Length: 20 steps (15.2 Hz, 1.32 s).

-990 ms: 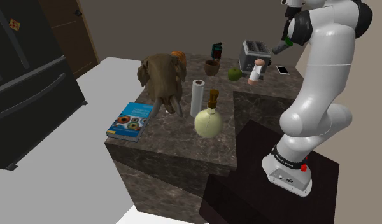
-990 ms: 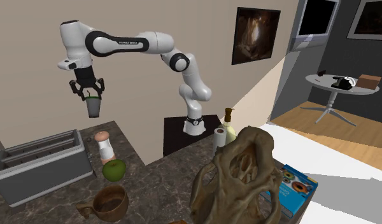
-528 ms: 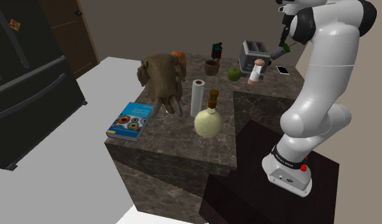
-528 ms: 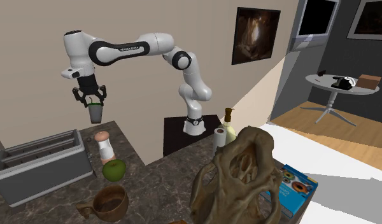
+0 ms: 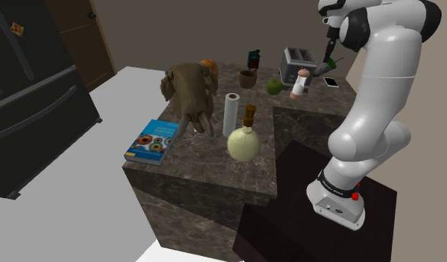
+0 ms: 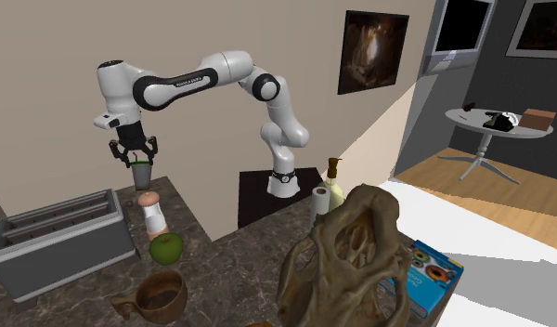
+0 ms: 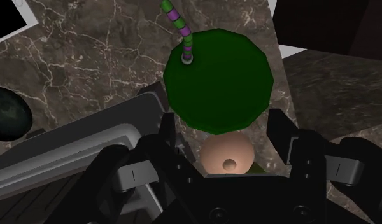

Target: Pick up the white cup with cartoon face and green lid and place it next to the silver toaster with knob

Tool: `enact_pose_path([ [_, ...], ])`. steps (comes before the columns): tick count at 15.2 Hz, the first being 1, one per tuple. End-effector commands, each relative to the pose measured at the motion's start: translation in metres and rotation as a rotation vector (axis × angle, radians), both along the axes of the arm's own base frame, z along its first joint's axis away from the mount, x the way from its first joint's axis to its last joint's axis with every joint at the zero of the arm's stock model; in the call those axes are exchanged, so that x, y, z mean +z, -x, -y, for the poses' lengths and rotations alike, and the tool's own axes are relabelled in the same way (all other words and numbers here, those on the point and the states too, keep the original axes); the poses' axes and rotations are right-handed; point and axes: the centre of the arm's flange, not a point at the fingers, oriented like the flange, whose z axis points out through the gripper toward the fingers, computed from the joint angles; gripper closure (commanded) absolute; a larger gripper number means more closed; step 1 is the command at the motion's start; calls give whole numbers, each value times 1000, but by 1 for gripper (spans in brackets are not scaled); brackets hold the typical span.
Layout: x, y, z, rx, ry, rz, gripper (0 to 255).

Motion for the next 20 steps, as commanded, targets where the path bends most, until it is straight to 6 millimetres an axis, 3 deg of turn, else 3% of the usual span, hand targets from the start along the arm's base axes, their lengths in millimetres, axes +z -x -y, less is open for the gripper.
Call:
enact_pose_path([
  [1, -9, -1, -1, 0, 1, 0, 255],
  [20, -110, -1, -1, 0, 1, 0, 255],
])
